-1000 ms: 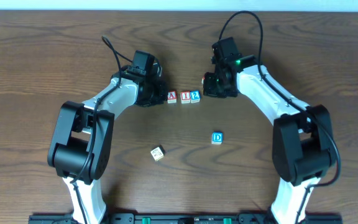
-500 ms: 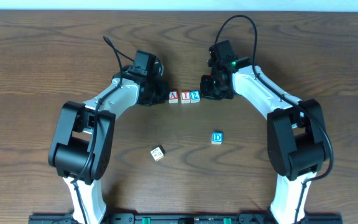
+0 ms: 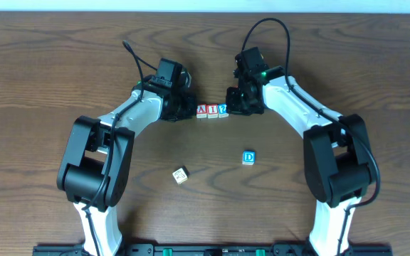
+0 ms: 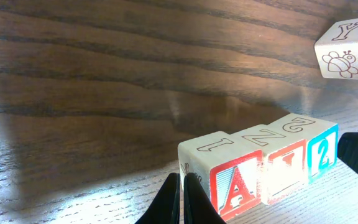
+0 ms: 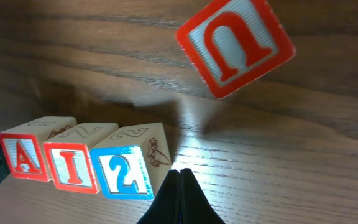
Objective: Spell out Ai2
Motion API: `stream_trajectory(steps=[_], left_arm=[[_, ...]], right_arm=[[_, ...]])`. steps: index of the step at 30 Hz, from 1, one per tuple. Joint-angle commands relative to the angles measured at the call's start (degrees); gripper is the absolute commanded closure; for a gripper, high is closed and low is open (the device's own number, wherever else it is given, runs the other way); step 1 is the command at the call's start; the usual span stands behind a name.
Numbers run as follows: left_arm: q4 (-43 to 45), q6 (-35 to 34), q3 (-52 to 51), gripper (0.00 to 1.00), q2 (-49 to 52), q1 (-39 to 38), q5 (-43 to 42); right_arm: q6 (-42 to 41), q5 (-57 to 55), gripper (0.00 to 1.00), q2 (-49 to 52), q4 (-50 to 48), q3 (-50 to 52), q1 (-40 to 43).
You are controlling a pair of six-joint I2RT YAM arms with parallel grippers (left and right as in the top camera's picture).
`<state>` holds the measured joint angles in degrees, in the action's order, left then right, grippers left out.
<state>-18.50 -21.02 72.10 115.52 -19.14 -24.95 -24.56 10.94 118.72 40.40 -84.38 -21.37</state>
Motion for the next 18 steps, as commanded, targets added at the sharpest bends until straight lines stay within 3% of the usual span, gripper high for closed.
stream_trajectory(steps=[1,18], left_arm=[[0.11,0.0,1.11,0.95,1.09,-0.02,-0.17],[0.2,0.02,1.11,0.94,1.09,-0.02,-0.2]], right_arm=[[0.39,0.55,0.99,1.64,0.2,-0.66,-0.48],[0.39,3.04,0.99,2.38,0.33,-0.66,-1.66]])
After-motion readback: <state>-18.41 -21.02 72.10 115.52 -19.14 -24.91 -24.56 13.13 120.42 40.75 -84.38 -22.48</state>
